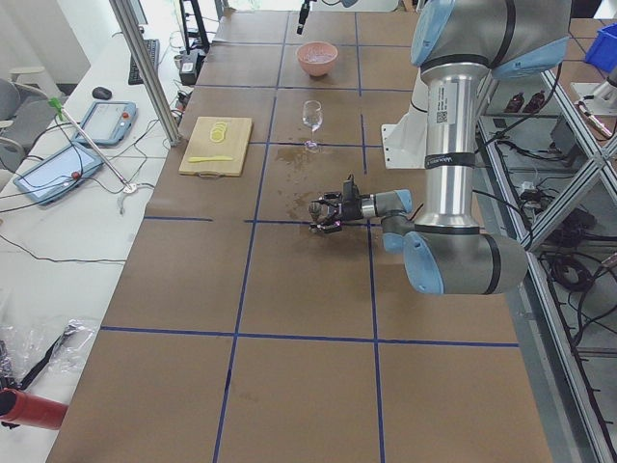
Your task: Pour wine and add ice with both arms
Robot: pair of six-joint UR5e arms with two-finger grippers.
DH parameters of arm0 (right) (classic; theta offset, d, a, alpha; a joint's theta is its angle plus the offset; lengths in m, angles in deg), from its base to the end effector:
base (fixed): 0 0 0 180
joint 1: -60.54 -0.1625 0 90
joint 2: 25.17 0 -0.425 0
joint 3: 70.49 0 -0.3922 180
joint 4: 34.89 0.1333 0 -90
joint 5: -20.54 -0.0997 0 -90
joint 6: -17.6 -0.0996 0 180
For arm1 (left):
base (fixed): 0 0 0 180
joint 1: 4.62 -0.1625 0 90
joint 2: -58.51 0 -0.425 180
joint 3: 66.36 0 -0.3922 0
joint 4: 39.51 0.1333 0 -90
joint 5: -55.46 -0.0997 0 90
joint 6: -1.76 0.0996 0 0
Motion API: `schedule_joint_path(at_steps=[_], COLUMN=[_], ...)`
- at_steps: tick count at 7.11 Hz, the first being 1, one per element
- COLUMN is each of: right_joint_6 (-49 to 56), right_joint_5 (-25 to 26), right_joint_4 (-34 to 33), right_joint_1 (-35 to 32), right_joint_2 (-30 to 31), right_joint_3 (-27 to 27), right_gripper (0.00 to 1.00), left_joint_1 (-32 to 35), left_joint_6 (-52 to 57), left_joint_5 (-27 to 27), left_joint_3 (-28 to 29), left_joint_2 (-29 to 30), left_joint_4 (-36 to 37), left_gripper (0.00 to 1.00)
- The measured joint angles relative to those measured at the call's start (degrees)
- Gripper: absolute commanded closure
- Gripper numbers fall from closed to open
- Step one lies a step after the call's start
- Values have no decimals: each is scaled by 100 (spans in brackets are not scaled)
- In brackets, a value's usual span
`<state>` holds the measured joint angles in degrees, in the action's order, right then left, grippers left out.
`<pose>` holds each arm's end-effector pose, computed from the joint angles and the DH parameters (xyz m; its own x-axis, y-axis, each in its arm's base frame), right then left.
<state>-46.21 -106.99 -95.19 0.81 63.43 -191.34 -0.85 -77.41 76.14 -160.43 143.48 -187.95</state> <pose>-0.1685 -0.4327 0.3272 0.3954 -0.0169 0.9184 -0.2668 0.9546 0.1325 0.4223 -0.2548 0.5273 0.6791 0.0217 -0.7337 0.6952 0.3018 0.6524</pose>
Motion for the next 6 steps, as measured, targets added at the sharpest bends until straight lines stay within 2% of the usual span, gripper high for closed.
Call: schedule_joint_path(at_steps=[2,4,6], right_joint_6=[0,-6,-8], right_joint_5=[2,10,33], right_joint_4=[0,0,0], right_joint_1=[13,54,130], right_joint_2=[-6,-11,-33], right_joint_3=[-6,-29,-41], right_gripper=[100,100,100], left_joint_1=[-1,-31,-73], left_joint_6=[67,174,205], left_joint_5=[309,801,1151], left_joint_3=[-208,-671,-847], left_joint_2=[-321,-669,-774], left_joint_4=[-3,8,26], left_gripper=[0,0,0])
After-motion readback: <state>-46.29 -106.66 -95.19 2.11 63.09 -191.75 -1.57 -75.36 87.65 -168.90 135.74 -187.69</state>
